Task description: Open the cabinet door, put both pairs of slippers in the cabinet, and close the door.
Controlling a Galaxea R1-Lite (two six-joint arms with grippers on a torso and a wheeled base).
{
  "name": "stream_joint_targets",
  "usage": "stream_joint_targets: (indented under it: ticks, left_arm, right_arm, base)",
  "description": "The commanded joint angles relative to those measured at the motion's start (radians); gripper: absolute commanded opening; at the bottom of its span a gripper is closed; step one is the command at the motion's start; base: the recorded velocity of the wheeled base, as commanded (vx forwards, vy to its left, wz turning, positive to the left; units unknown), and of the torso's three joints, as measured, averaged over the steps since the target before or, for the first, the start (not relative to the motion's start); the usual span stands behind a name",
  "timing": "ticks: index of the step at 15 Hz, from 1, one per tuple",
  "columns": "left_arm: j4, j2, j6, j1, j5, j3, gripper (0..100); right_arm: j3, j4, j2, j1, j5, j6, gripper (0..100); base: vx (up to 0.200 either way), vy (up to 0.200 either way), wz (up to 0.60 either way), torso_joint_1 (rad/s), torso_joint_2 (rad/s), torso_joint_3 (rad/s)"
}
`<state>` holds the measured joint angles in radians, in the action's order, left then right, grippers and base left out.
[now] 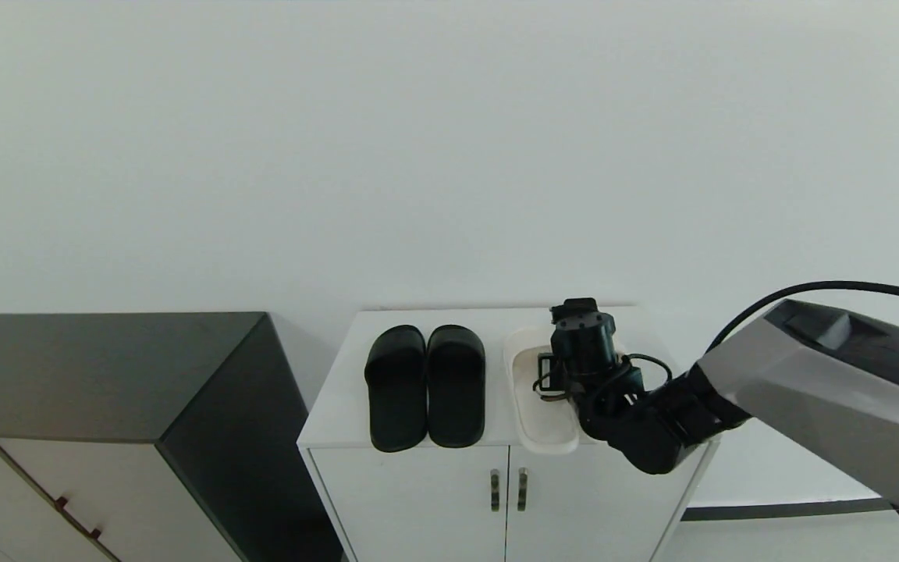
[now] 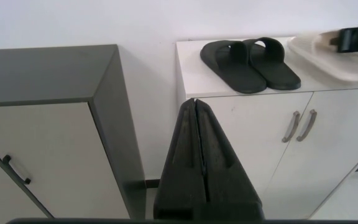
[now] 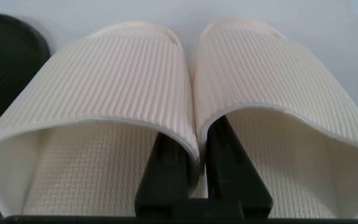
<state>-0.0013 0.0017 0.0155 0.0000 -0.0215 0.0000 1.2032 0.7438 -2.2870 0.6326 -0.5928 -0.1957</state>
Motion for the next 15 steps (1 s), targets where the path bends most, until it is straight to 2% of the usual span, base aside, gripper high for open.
stream_joint_targets:
  ticks: [1,3,4,5,7,8,9,13,15]
  left_arm:
    - [0.0,0.0,0.0,0.0,0.0,0.0,0]
    - [0.0,0.0,0.0,0.0,0.0,0.0,0]
    - [0.0,0.0,0.0,0.0,0.0,0.0,0]
    - [0.0,0.0,0.0,0.0,0.0,0.0,0]
    - [0.0,0.0,0.0,0.0,0.0,0.0,0]
    - [0.0,0.0,0.0,0.0,0.0,0.0,0]
    - [0.0,0.0,-0.002,0.0,0.0,0.0,0]
    - [0.0,0.0,0.0,0.0,0.0,0.0,0]
    - [0.0,0.0,-0.002,0.0,0.0,0.0,0]
  right_arm:
    - [-0.229,0.124,0.201,0.021,0.041,0.052,0]
    - [-0.418,0.238,0.294,0.039,0.12,0.095,0]
    - [-0.455,0.253,0.314,0.045,0.137,0.098,0]
    - [-0.562,0.279,0.377,0.072,0.192,0.098,0]
    - [-0.692,0.292,0.478,0.101,0.326,0.098,0]
    - [-0.692,0.292,0.478,0.101,0.326,0.098,0]
    - [-0.726,0.289,0.521,0.099,0.426,0.096,0]
    - [-0.738,0.29,0.508,0.098,0.433,0.096,0]
    - [-0.738,0.29,0.505,0.099,0.433,0.096,0]
  base:
    - [0.0,0.0,0.0,0.0,0.0,0.0]
    - [0.0,0.0,0.0,0.0,0.0,0.0]
    - [0.0,0.0,0.0,0.0,0.0,0.0]
    - [0.0,0.0,0.0,0.0,0.0,0.0]
    - [0.0,0.0,0.0,0.0,0.0,0.0]
    - [0.0,0.0,0.0,0.0,0.0,0.0]
    - [0.0,0.0,0.0,0.0,0.0,0.0]
    - [0.0,0.0,0.0,0.0,0.0,0.0]
    - [-0.2,0.0,0.0,0.002,0.0,0.0]
